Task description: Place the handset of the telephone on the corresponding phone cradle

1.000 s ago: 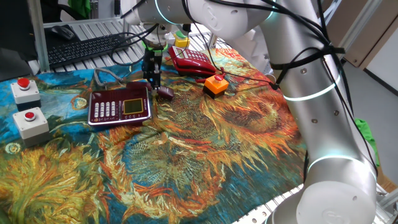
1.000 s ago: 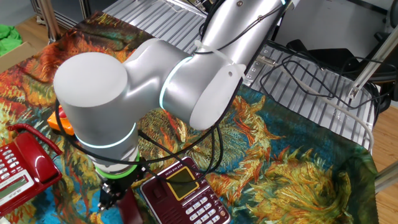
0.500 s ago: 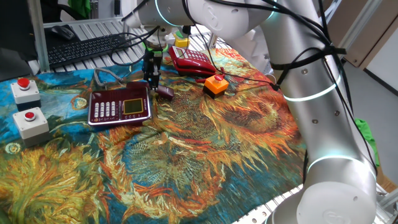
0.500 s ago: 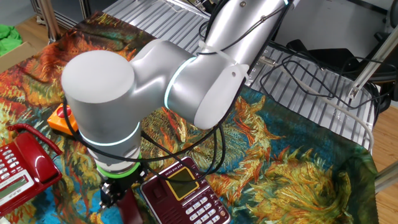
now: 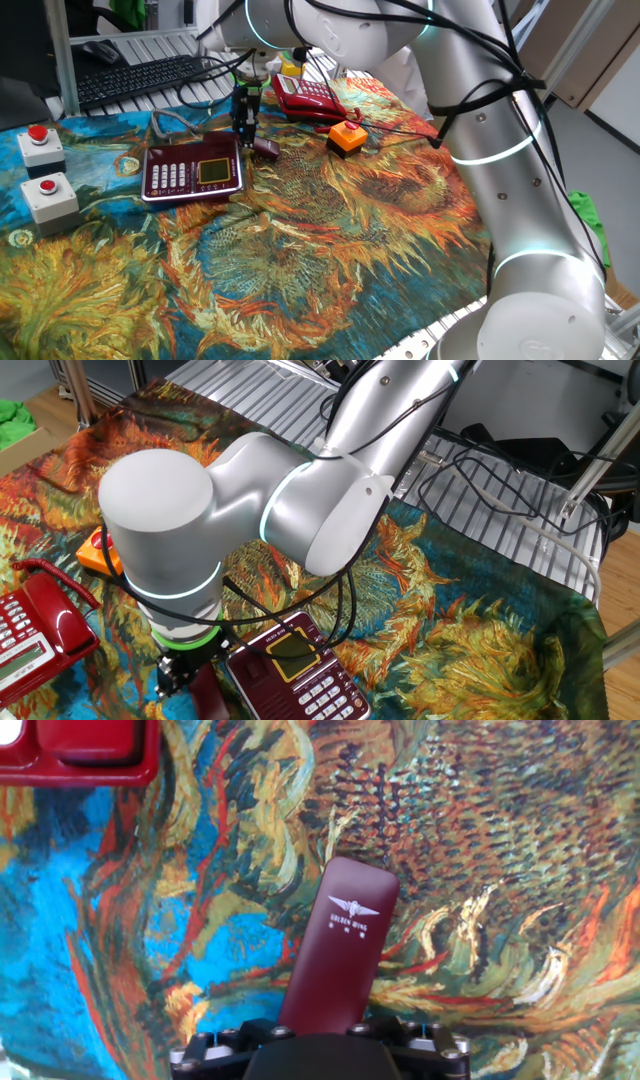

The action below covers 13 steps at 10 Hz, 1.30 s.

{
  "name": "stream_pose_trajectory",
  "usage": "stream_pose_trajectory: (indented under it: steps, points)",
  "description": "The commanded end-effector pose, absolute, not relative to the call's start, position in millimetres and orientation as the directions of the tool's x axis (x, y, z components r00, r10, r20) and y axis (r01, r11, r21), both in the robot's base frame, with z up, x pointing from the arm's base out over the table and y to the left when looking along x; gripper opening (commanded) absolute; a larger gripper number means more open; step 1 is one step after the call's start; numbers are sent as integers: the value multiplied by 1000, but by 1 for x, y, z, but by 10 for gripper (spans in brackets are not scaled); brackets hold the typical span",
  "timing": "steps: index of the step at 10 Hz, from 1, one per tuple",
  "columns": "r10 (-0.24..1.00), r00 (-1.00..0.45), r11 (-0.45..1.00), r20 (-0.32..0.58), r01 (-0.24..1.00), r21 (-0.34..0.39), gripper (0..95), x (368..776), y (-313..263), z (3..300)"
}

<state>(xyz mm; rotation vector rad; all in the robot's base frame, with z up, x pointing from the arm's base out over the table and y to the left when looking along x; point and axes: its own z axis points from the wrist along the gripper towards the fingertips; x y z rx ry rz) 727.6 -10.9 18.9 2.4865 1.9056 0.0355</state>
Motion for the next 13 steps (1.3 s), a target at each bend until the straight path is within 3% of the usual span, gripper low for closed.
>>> stream_pose_trajectory:
  steps: [1,2,3,4,5,6,7,13]
  points:
    - [966,259,-259,14,966,20,570,727,-11,19]
    - [966,257,-257,14,966,19,570,727,-11,19]
    - [967,254,-255,14,967,19,380,727,-12,18]
    - [968,249,-249,13,968,20,380,727,-12,18]
    - [968,250,-250,12,968,20,190,727,-12,18]
    - [967,255,-255,14,967,19,190,727,-12,18]
    - [967,255,-255,14,967,19,0,727,-12,18]
    - [970,244,-245,11,969,18,0,730,-13,22]
